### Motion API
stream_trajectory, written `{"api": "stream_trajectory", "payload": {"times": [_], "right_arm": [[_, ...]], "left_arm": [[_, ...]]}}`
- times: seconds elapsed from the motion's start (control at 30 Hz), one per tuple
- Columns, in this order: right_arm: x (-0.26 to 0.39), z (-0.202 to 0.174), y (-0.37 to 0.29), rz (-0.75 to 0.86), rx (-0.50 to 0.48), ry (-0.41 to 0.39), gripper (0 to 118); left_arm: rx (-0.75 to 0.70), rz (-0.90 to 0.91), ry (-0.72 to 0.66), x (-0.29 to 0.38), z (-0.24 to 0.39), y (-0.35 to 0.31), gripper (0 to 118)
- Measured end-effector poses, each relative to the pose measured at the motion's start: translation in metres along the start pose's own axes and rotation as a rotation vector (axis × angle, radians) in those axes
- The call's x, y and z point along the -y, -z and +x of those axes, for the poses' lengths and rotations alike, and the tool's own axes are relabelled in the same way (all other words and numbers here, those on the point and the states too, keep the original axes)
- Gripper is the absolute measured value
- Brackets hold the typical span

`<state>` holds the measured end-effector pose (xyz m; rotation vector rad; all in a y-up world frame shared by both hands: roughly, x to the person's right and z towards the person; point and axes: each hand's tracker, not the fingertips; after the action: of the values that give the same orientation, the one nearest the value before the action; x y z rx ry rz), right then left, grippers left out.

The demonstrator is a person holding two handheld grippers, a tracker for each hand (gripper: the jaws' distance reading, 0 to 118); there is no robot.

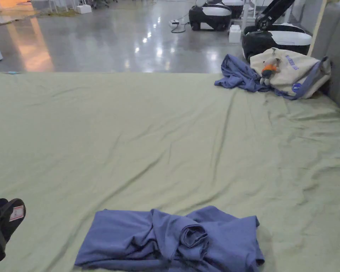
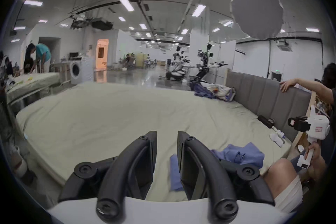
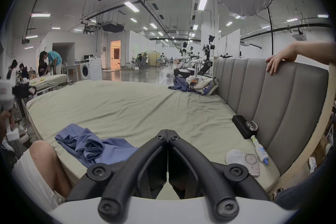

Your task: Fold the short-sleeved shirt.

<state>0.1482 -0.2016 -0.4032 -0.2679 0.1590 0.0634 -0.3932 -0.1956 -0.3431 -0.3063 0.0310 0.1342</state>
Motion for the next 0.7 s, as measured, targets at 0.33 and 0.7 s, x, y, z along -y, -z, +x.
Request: {"api": "stream_trajectory", "payload": {"times": [0.33,0.7], "right_arm": [[-0.001,-0.011,0.005,-0.023,-0.023,-0.035,3],[-0.007,-0.012,0.013,-0.028,-0.035,-0.047,3]], "left_arm": [[-0.002,-0.086,0.088,-0.014,0.004,0.039,29],[0.123,-0.432,0.043,-0.017,-0.003,0.104,81]]}}
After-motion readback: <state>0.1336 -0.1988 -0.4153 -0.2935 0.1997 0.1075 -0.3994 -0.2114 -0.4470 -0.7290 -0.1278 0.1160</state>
